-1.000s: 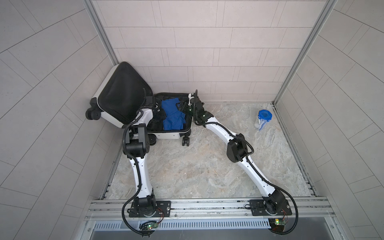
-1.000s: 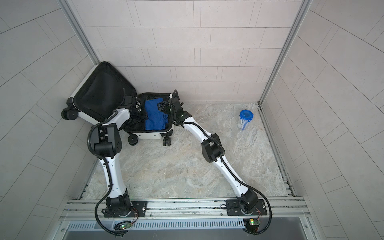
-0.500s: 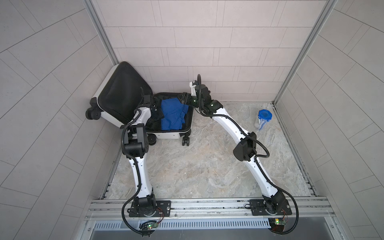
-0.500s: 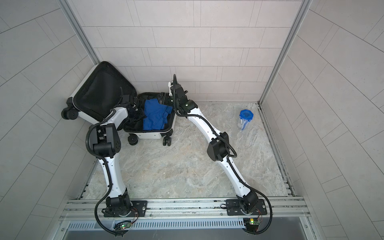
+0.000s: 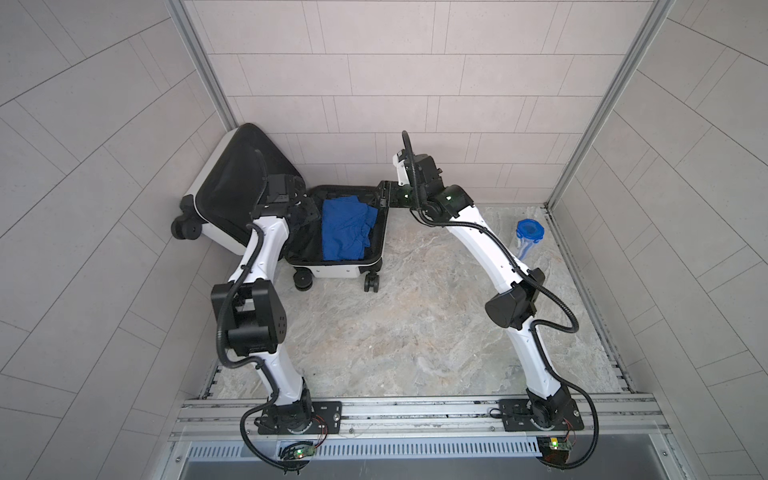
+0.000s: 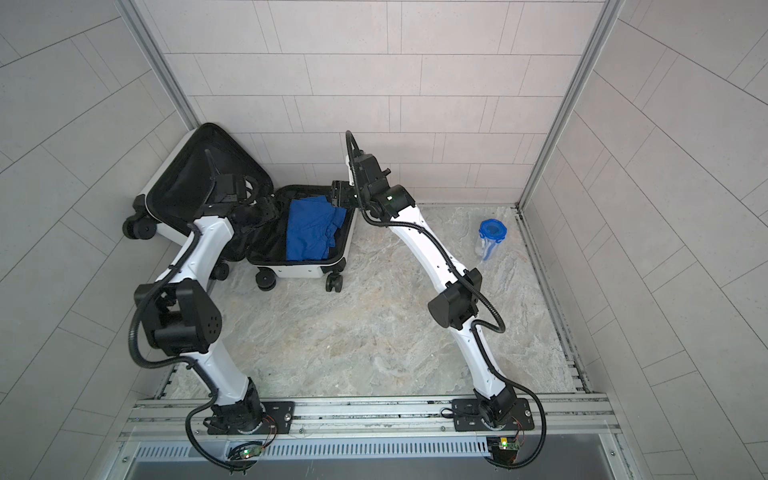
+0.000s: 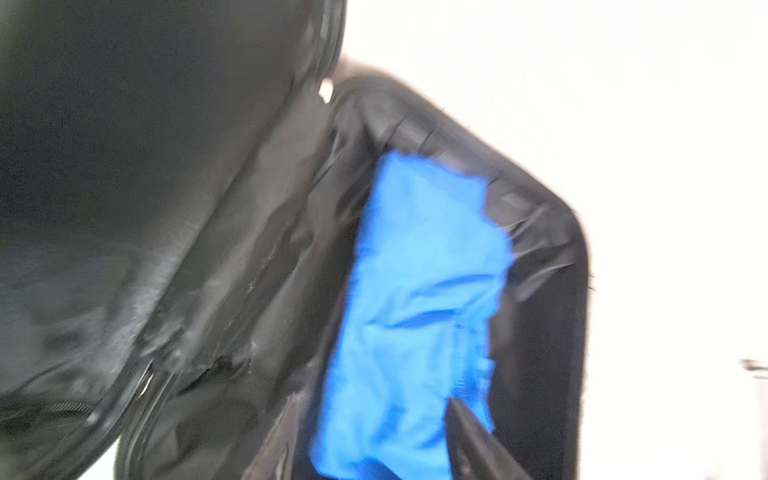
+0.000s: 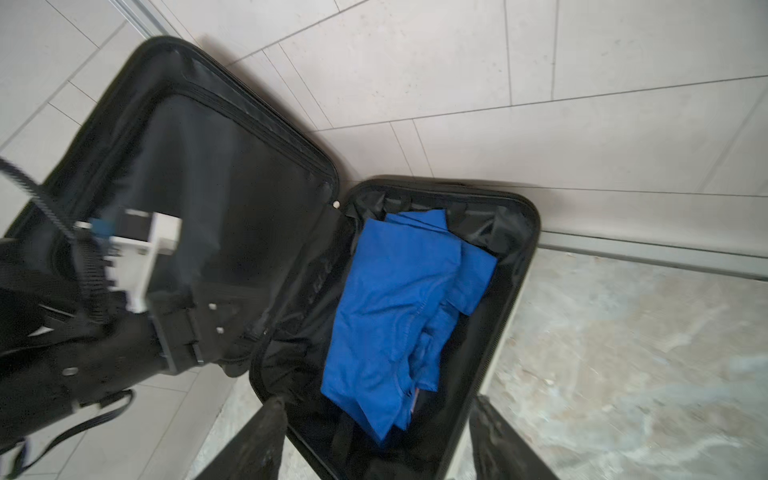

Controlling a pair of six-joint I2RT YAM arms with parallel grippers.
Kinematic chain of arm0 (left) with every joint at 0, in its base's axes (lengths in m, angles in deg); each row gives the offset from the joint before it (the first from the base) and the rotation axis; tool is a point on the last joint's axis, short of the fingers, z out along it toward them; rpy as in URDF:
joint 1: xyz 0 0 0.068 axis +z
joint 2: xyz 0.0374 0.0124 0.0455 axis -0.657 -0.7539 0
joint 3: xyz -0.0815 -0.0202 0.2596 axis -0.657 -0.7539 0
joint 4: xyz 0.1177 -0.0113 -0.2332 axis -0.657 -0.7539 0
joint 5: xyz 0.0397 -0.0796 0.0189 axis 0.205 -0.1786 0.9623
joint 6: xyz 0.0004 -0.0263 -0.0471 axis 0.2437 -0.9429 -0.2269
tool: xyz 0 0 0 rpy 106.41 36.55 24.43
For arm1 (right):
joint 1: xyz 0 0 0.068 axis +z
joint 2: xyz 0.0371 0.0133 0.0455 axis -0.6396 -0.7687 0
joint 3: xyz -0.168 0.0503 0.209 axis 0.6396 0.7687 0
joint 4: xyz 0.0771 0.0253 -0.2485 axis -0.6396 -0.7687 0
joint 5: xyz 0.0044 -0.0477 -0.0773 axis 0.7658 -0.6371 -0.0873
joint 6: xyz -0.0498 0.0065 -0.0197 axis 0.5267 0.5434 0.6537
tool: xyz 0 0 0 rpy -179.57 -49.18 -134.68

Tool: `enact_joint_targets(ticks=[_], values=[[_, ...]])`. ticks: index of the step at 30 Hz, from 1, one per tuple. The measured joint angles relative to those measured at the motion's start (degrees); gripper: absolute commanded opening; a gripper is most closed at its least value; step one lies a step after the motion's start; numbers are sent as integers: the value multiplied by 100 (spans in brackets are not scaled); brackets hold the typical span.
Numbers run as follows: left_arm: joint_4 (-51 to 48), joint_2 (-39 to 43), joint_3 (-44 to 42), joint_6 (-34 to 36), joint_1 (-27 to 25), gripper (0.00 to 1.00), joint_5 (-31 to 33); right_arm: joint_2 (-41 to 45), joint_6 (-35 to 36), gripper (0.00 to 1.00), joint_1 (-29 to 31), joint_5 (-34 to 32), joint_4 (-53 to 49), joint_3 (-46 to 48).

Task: Pack the luggage
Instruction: 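Lower the T-shirt onto the striped cloth and open both grippers, then move the right gripper toward the blue-lidded container while the left withdraws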

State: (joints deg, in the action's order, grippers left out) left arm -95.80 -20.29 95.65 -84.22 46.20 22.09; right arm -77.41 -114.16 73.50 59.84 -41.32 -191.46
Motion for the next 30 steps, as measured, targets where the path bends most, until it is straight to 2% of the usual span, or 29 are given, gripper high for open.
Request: enact_joint_targets(ticks=[1, 2, 3, 8, 12, 18, 24, 30], values=[[129, 225, -184, -15, -28, 70, -13, 190, 87, 72, -20, -66, -81, 205], [267, 433, -382, -4, -46, 82, -33, 341, 151, 74, -37, -118, -133, 396], [431, 647, -610, -7, -66, 83, -55, 527, 219, 76, -61, -188, -179, 662], [918, 1392, -1370, -66, -149, 84, -243, 1526, 579, 77, -192, -640, -282, 2046], [1314, 1906, -1744, -92, -271, 92, -404, 2234, 787, 77, -297, -994, -267, 2981], [1646, 2551, -2065, -149, -800, 95, -433, 3331, 931, 82, -573, -1558, -92, 4271], [1711, 2924, -2334, -168, -1141, 95, -640, 4452, 931, 86, -1290, -1803, 136, 5510], [1722, 3016, -2577, -149, -1635, 99, -603, 5429, 929, 87, -2085, -1727, 328, 6551]])
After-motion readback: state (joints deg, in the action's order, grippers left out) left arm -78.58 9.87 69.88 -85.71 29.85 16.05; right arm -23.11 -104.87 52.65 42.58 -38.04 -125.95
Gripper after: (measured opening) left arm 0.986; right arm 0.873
